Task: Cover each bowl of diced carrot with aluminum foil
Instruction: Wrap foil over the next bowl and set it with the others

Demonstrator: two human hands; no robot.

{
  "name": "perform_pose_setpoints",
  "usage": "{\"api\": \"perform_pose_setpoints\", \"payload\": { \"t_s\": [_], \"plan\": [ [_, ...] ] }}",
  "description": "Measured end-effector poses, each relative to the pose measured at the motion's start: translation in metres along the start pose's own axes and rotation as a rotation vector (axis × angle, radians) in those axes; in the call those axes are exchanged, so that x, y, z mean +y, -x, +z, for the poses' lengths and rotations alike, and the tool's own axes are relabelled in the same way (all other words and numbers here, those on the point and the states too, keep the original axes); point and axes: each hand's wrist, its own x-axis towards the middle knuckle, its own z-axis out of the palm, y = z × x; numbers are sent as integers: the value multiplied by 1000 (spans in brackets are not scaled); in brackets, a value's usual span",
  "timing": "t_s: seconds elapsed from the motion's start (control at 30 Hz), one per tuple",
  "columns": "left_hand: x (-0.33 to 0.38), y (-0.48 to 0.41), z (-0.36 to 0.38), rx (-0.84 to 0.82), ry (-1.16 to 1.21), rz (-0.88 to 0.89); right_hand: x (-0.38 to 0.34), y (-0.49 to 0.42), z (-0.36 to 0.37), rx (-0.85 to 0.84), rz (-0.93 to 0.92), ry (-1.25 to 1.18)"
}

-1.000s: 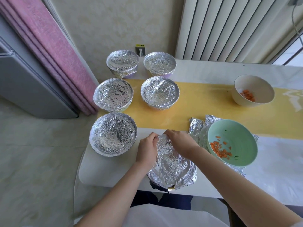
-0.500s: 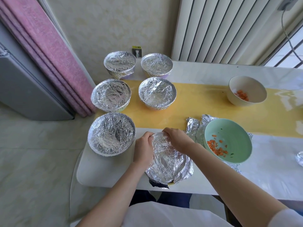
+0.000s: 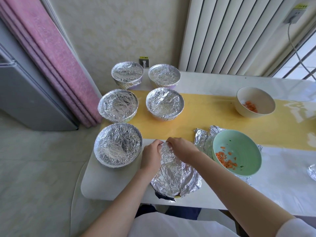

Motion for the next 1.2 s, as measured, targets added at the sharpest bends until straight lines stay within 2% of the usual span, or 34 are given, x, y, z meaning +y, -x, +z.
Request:
{"api": "perform_pose_setpoints", "payload": {
  "t_s": [0.2, 0.43, 0.57, 0.7, 0.87, 1.07, 1.2],
  "plan": [
    [3, -3, -6, 57, -32, 69, 2, -5, -2, 71, -8, -52],
    [-1, -4, -9, 136, -21, 135, 12, 5, -9, 126, -78, -242],
    [1, -5, -8, 122, -10, 148, 12, 6, -7, 177, -52, -226],
    [0, -6, -9, 108, 19, 150, 9, 3, -4, 147, -42, -163],
    [-1, -11, -10, 136, 12, 163, -1, -3, -4, 143, -121, -80],
    [2, -9, -6, 163, 13, 170, -1, -8, -8, 152, -115, 7],
    [-1, -9, -6, 158, -14, 179, 3, -7, -11, 146, -110, -150]
  ]
}}
